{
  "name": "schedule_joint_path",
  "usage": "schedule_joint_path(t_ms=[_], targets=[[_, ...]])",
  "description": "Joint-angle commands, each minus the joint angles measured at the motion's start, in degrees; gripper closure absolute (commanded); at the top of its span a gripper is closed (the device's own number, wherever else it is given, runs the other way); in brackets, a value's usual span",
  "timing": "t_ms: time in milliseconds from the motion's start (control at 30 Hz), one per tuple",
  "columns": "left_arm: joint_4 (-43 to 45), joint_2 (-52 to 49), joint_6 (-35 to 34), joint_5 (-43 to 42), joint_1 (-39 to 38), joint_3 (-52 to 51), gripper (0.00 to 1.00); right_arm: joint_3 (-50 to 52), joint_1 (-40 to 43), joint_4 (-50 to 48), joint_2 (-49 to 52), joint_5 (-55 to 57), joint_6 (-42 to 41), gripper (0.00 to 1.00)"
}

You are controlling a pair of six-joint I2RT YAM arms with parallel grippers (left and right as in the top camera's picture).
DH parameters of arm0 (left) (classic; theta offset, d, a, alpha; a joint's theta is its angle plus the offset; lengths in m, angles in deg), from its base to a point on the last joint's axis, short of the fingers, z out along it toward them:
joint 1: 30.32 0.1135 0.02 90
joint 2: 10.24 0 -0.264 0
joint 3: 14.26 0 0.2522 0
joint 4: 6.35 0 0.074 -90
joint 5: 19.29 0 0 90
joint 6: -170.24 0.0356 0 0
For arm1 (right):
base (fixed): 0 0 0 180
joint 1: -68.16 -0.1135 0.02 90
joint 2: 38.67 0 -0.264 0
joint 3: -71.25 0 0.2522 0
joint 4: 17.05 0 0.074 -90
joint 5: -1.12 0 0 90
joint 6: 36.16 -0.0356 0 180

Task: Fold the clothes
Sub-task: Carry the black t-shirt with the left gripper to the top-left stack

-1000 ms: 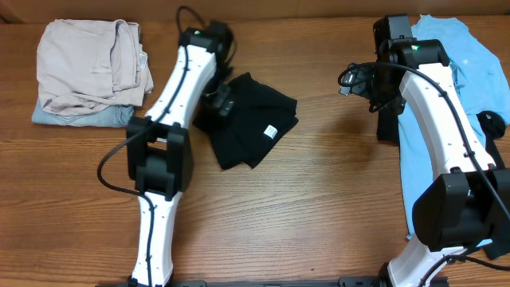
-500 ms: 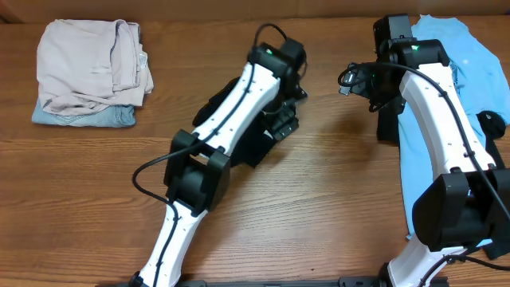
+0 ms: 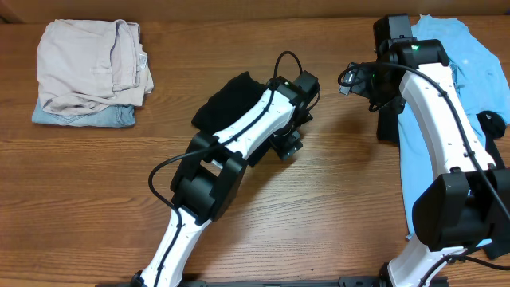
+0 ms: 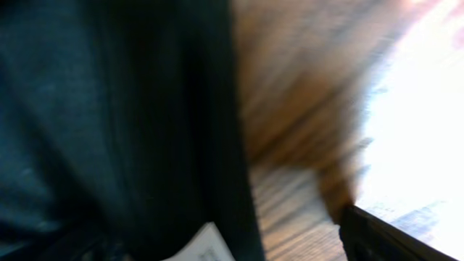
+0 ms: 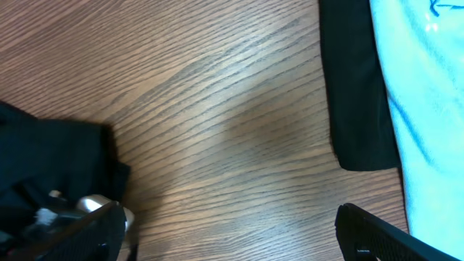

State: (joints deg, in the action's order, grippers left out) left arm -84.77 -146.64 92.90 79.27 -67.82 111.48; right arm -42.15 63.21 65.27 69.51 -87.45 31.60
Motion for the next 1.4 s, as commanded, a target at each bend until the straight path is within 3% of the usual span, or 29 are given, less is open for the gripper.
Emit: schedule_joint_path(t_ms=[0, 100, 133, 367, 400, 467, 500, 633, 900, 1000, 1067, 1367], targets=[[1.84, -2.25, -5.68, 7.43, 2.32, -4.31, 0.07, -0.76, 0.15, -0.37, -0.92, -0.22, 0.22, 0.04], [2.34, -2.25, -7.28, 7.54, 3.58, -4.61, 0.18, -0.76, 0.15, -0.59, -0.92, -0.22, 0.22, 0.04], [2.47, -2.25, -8.07, 7.56, 4.17, -4.59, 0.26, -0.76, 0.15, -0.66, -0.92, -0.22, 0.22, 0.04], [3.04, -2.25, -11.63, 9.49, 7.48, -4.57, 0.36, -0.76, 0.15, -1.09, -0.92, -0.22, 0.22, 0.04], [3.02, -2.25, -11.63, 10.14, 7.82, -4.57, 0.42, -0.76, 0.15, -1.18, -0.92, -0.22, 0.2, 0.04], [3.02, -2.25, -11.65, 12.41, 8.79, -4.5, 0.69, -0.76, 0.15, -1.33, -0.92, -0.22, 0.22, 0.04], [3.02, -2.25, -11.69, 12.61, 9.07, -4.42, 0.77, -0.76, 0.15, -1.4, -0.92, -0.22, 0.22, 0.04], [2.19, -2.25, -11.69, 12.61, 10.19, -3.13, 0.96, -0.76, 0.15, -1.66, -0.92, -0.22, 0.22, 0.04], [-4.83, -2.25, -11.58, 14.93, 12.85, 7.15, 0.96, -0.76, 0.15, -1.66, -0.92, -0.2, 0.22, 0.04], [-9.97, -2.25, -11.58, 17.27, 14.25, 15.1, 0.96, -0.76, 0.15, -1.66, -0.92, -0.2, 0.22, 0.04], [-15.32, -2.25, -11.37, 19.63, 16.33, 25.64, 0.96, -0.76, 0.15, -1.64, -0.92, -0.2, 0.22, 0.04], [-22.58, -2.25, -10.93, 20.59, 23.56, 46.42, 0.96, -0.76, 0.15, -1.64, -0.92, -0.22, 0.22, 0.04]])
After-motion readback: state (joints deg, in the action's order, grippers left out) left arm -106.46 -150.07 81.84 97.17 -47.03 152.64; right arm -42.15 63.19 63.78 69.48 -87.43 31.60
